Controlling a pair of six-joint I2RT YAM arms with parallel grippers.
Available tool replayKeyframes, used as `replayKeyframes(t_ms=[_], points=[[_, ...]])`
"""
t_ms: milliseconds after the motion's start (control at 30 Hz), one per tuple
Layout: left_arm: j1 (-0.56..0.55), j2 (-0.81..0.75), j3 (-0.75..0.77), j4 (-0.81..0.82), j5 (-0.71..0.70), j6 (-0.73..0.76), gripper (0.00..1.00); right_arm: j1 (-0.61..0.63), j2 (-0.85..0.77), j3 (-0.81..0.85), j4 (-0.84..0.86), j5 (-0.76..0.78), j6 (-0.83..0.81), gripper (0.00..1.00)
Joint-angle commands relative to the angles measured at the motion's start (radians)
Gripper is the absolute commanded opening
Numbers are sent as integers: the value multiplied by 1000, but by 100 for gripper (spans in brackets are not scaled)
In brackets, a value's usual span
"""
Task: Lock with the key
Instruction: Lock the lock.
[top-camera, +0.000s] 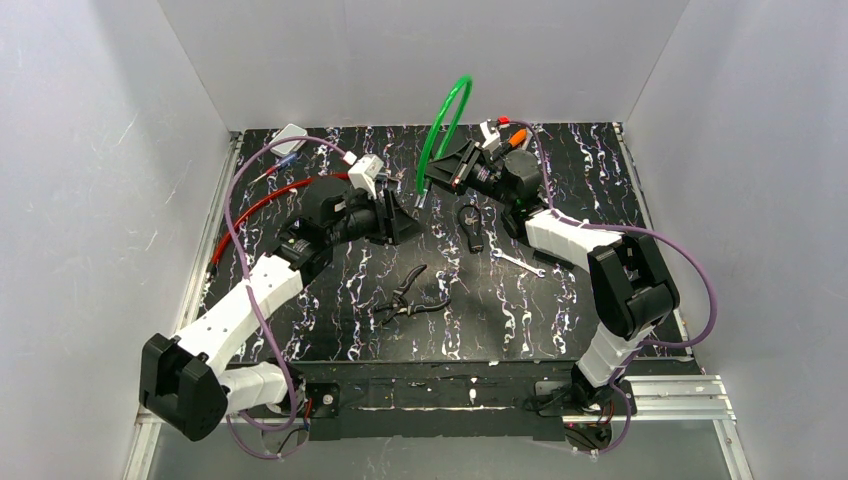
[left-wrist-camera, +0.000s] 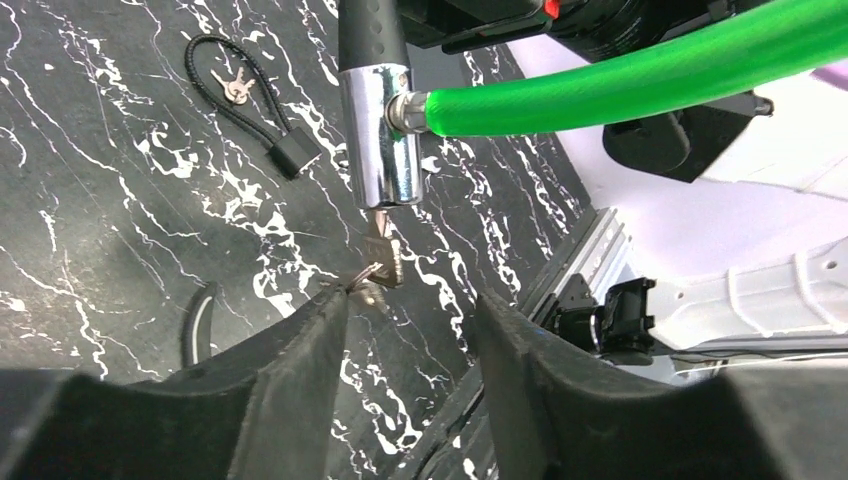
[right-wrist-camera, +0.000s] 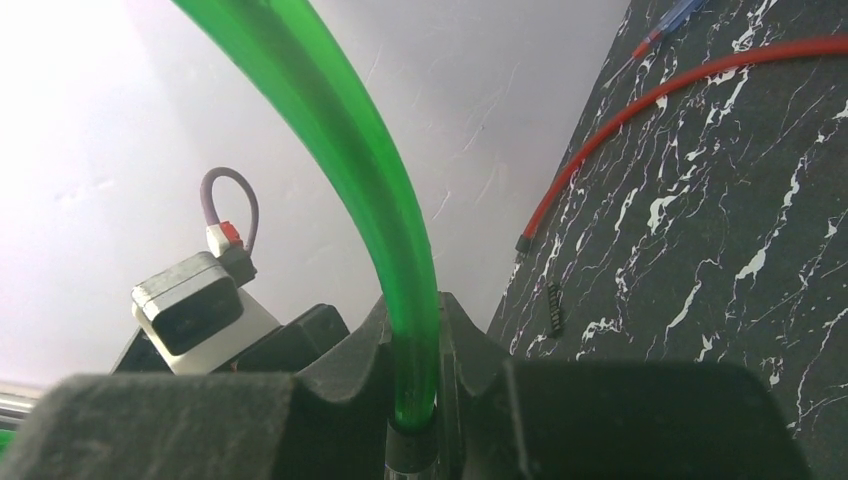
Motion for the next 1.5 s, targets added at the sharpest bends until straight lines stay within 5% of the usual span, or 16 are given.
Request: replayKeyframes(t_ms=[0,400,867,1467], points=[[4,-36,35,-11,-37,41,50,4,-39,3,72,6,-15,1],[3,16,86,-33,-130,76,45,15,-43,-6,71,0,-23,1],[5,16,52,-11,-56,40,1,19,-41,-3,100,-2,-4,1],[-22,-53,-58,-158,-78,82,0,-26,-32,43,50,27,14,1]])
